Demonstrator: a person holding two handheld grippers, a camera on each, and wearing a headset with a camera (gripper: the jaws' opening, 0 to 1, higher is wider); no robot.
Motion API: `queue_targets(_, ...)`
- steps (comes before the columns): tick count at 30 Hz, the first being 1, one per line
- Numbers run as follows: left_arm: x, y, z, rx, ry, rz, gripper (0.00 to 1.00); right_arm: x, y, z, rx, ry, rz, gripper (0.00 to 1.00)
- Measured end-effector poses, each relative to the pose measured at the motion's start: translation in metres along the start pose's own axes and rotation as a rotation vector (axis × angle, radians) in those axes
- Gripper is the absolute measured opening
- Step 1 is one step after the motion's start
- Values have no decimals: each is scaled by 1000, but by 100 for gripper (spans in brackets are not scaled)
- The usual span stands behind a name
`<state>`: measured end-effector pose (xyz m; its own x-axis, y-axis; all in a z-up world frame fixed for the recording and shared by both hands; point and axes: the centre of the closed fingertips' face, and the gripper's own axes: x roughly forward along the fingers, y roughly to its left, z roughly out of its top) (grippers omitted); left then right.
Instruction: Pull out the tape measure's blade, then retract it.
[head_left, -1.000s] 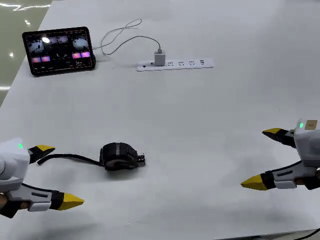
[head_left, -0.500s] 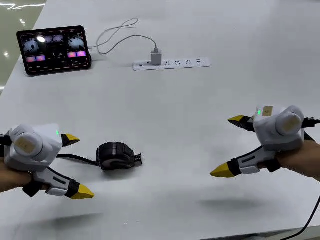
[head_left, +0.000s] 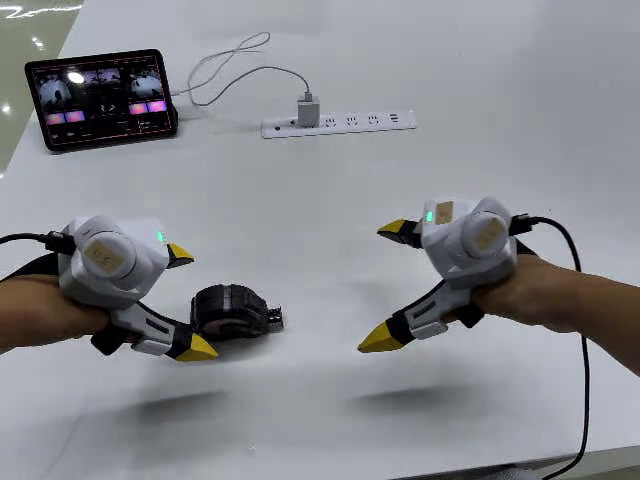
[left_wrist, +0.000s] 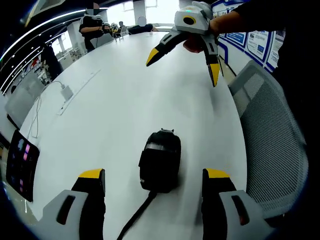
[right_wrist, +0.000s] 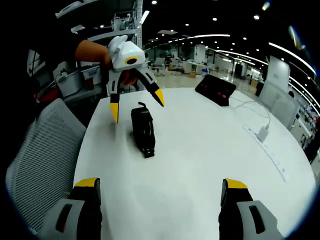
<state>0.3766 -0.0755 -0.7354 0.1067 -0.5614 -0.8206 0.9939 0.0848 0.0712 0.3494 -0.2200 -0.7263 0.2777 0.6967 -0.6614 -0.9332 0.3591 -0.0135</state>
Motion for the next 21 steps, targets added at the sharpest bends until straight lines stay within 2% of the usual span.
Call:
queue_targets(3, 9, -8, -5, 21, 50, -37, 72, 12, 6, 4, -35, 13, 26, 99)
queue_targets(6, 16, -10, -9, 40, 90, -48, 66, 23, 8, 5, -43, 25, 44, 99)
queue_targets(10, 22, -8, -3, 43, 90, -42, 60, 37, 12, 10, -48, 33, 70, 99)
queue_targets(13, 24, -6, -5, 89, 127, -48, 47, 46, 12, 12, -49, 41, 79, 99)
queue_targets(16, 27, -6, -5, 73, 146, -60, 33, 54, 11, 15, -44, 41, 83, 99)
queue_targets(19, 29, -5, -8, 86, 152, -58, 33, 60, 14, 18, -41, 41, 93, 99)
queue_targets(21, 30, -4, -8, 101, 130, -62, 32, 63, 16, 20, -48, 45, 100, 99)
